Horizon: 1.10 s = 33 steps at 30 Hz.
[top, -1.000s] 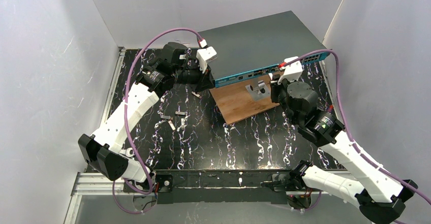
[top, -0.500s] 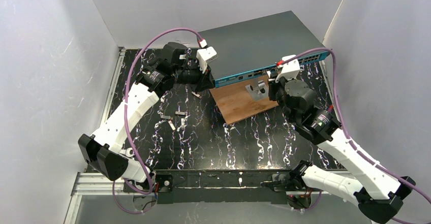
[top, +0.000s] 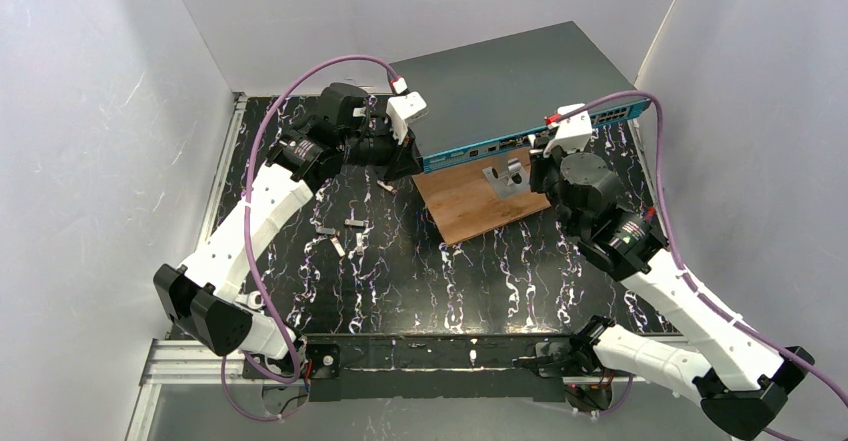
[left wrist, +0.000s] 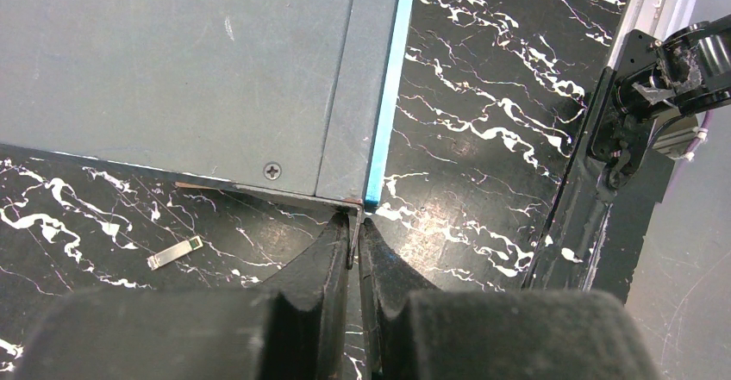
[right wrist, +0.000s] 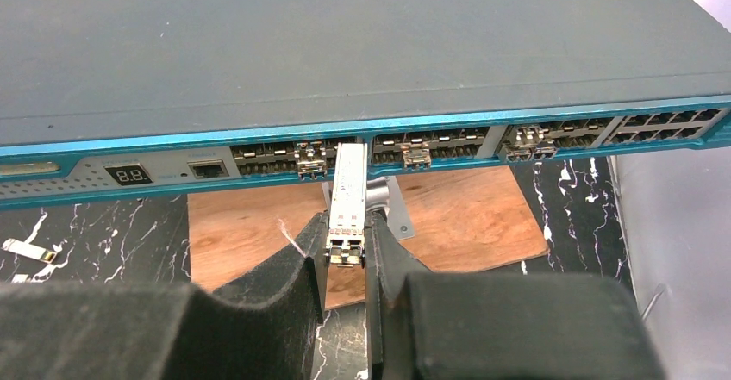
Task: Insert the plug into the switch port
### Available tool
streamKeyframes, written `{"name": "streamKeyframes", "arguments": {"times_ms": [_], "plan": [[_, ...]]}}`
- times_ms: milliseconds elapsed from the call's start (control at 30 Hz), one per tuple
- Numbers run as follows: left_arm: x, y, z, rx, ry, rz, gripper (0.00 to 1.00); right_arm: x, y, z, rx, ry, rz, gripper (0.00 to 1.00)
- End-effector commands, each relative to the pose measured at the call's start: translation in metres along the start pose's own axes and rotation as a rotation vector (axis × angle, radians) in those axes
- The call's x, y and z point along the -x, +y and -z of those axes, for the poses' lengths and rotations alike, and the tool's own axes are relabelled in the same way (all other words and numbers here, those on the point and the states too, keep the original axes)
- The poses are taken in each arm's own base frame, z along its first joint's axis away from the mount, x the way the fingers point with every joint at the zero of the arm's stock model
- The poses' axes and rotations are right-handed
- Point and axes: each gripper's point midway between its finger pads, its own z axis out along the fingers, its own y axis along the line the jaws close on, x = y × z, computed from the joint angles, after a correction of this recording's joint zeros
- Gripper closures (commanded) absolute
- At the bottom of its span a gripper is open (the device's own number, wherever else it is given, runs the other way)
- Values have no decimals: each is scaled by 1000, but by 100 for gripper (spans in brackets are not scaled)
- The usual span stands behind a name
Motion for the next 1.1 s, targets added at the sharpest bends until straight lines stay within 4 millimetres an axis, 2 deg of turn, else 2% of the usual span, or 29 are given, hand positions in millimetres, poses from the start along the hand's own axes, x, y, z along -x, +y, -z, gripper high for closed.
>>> {"name": "streamKeyframes", "arguments": {"times_ms": [0,500,1067], "plan": [[-1,-31,17,-87,-3,5,100,14,0,-4,-6,-51,-24,99],[-1,-32,17,-88,-4,4,100,14,3,-14,27,-63,-36,99],[-1,-31,16,-87,-2,5,100,24,8,-8,79,-109,-57,99]]}}
